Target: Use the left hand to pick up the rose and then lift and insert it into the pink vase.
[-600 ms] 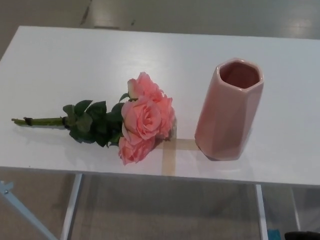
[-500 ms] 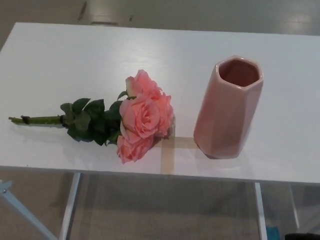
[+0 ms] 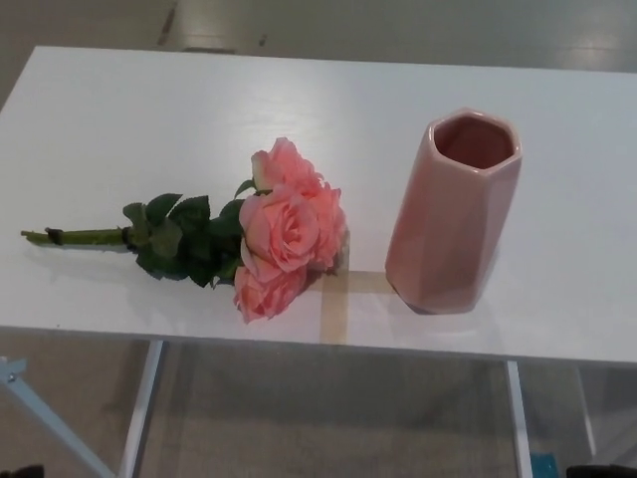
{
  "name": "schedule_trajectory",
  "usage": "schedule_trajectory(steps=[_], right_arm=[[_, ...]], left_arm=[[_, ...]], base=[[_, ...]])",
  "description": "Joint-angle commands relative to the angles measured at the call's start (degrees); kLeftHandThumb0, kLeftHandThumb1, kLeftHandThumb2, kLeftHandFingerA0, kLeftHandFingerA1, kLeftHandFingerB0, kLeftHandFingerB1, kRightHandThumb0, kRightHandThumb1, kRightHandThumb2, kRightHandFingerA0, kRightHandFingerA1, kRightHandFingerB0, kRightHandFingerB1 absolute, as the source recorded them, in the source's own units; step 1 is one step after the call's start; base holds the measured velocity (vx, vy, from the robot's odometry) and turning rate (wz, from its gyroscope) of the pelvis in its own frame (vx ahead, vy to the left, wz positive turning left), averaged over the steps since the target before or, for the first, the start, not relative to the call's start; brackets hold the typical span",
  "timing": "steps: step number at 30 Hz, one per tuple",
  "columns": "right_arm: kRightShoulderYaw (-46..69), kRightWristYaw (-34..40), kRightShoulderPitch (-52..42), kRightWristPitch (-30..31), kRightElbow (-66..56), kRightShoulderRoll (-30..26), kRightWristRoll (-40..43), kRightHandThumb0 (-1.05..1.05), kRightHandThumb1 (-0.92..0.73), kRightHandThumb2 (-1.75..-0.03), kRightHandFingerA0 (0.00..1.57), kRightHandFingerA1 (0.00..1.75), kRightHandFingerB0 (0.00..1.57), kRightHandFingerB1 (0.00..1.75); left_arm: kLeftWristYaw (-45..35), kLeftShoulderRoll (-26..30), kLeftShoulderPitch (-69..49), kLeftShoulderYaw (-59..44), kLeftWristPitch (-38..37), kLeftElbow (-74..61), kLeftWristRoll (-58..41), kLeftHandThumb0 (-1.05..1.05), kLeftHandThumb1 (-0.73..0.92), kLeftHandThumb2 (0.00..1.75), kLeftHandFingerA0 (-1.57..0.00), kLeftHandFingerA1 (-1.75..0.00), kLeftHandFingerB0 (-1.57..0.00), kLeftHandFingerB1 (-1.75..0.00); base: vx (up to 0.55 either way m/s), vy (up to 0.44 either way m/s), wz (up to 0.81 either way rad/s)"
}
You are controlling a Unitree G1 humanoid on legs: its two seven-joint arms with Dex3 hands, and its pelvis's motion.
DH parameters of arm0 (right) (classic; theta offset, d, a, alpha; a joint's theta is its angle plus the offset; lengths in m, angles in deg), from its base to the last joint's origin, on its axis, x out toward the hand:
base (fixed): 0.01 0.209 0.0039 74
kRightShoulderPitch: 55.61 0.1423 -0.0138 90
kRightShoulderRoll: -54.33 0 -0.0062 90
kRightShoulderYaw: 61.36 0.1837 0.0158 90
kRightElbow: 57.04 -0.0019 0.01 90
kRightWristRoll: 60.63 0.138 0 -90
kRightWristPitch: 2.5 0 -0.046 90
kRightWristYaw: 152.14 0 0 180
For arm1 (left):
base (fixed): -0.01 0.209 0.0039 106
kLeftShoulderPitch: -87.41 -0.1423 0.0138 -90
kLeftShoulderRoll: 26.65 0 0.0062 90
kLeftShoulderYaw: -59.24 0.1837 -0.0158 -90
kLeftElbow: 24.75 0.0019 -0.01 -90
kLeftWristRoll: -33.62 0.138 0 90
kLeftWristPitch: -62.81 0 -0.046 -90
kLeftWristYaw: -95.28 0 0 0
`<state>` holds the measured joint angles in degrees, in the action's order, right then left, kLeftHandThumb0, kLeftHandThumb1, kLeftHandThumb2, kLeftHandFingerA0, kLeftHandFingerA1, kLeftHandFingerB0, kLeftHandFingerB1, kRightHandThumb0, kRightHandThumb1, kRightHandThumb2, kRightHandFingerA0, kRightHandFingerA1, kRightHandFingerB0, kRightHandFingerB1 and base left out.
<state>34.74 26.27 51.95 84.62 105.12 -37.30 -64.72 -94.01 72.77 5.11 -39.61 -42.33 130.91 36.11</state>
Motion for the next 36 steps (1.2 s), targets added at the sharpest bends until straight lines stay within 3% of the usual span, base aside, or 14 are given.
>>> schedule_trajectory(steps=[1,3,4,9,10,12,16,17,23,24,25,26,27,36], right_arm=[[-0.40,-0.09,-0.43,-0.18,0.71,-0.57,-0.37,-0.30,-0.61,-0.58,0.62,0.41,0.55,0.39],[-0.54,0.05,-0.44,-0.08,0.69,-0.55,-0.42,-0.30,-0.61,-0.58,0.62,0.41,0.56,0.40],[-0.69,0.10,-0.45,-0.07,0.69,-0.58,-0.52,-0.30,-0.61,-0.58,0.62,0.42,0.56,0.40],[-1.33,-0.26,-0.12,-0.14,0.72,-0.76,-0.89,-0.30,-0.61,-0.58,0.62,0.41,0.56,0.39],[-1.47,-0.34,-0.06,-0.16,0.82,-0.79,-0.98,-0.30,-0.61,-0.58,0.62,0.41,0.56,0.39],[-1.89,-0.18,-0.02,-0.03,0.86,-0.73,-1.30,-0.30,-0.61,-0.58,0.62,0.41,0.56,0.39],[-2.09,-0.07,-0.28,-0.02,0.89,-0.76,-1.30,-0.30,-0.61,-0.58,0.61,0.41,0.55,0.39],[-2.15,-0.04,-0.28,-0.04,0.88,-0.74,-1.33,-0.30,-0.61,-0.58,0.61,0.41,0.55,0.39],[-2.24,-0.30,0.27,0.09,0.82,-0.78,-1.22,-0.31,-0.61,-0.58,0.61,0.41,0.55,0.39],[-2.24,-0.36,0.37,0.05,0.88,-0.79,-1.20,-0.30,-0.61,-0.58,0.61,0.41,0.54,0.39],[-2.27,-0.36,0.40,0.01,0.91,-0.82,-1.24,-0.31,-0.61,-0.58,0.61,0.41,0.54,0.39],[-2.31,-0.34,0.42,0.00,0.96,-0.88,-1.28,-0.31,-0.61,-0.58,0.61,0.41,0.54,0.39],[-2.33,-0.29,0.48,0.08,0.97,-0.90,-1.30,-0.31,-0.61,-0.58,0.61,0.41,0.54,0.39],[-2.84,-0.16,0.52,0.00,1.05,-1.03,-1.46,-0.31,-0.61,-0.58,0.61,0.41,0.53,0.39]], left_arm=[[-25.23,4.22,-8.12,1.12,-3.02,-16.20,-7.63,-0.59,0.37,0.71,-0.06,-0.26,-0.08,-0.25],[-28.77,5.58,-11.65,1.49,-2.40,-22.44,-9.51,-0.61,0.38,0.68,-0.08,-0.33,-0.10,-0.30],[-30.00,6.13,-13.33,1.51,-1.85,-25.44,-10.44,-0.30,0.19,0.80,-0.01,-0.48,0.00,-0.45],[-37.97,8.34,-20.05,1.64,2.83,-38.49,-16.79,-0.24,0.20,0.82,-0.13,-0.52,-0.12,-0.50],[-41.34,9.37,-21.50,1.81,5.51,-41.99,-19.29,-0.47,0.42,0.53,-0.31,-0.36,-0.30,-0.31],[-45.92,11.60,-23.03,2.56,8.99,-47.19,-22.26,-0.50,0.37,0.62,-0.33,-0.43,-0.30,-0.39],[-49.37,14.81,-25.43,3.81,13.61,-57.03,-26.19,-0.46,0.37,0.62,-0.37,-0.46,-0.33,-0.40],[-49.72,15.25,-25.75,3.93,14.30,-58.63,-26.96,-0.39,0.41,0.52,-0.41,-0.42,-0.36,-0.35],[-49.02,19.34,-29.51,4.85,17.22,-75.73,-31.70,-0.40,0.42,0.53,-0.40,-0.44,-0.37,-0.36],[-48.49,19.88,-30.28,4.56,16.77,-78.83,-32.23,-0.48,0.34,0.66,-0.35,-0.50,-0.32,-0.44],[-48.10,20.16,-30.79,4.26,16.53,-80.68,-32.61,-0.48,0.34,0.66,-0.29,-0.48,-0.32,-0.45],[-47.69,20.42,-31.33,3.89,16.45,-82.59,-33.02,-0.48,0.34,0.66,-0.29,-0.48,-0.32,-0.45],[-47.40,20.56,-31.72,3.44,16.18,-84.12,-33.44,-0.42,0.42,0.53,-0.33,-0.41,-0.35,-0.35],[-43.44,21.98,-34.77,-5.71,15.91,-101.70,-44.86,-0.45,0.42,0.53,-0.31,-0.39,-0.32,-0.34]], base=[[0.00,0.000,0.00],[0.00,0.000,0.00],[0.00,0.000,0.00],[0.00,0.000,0.00],[0.00,0.000,0.00],[0.00,0.000,0.00],[0.00,0.000,0.00],[0.00,0.000,0.00],[0.00,0.000,0.00],[0.00,0.000,0.00],[0.00,0.000,0.00],[0.00,0.000,0.00],[0.00,0.000,0.00],[0.00,0.000,0.00]])
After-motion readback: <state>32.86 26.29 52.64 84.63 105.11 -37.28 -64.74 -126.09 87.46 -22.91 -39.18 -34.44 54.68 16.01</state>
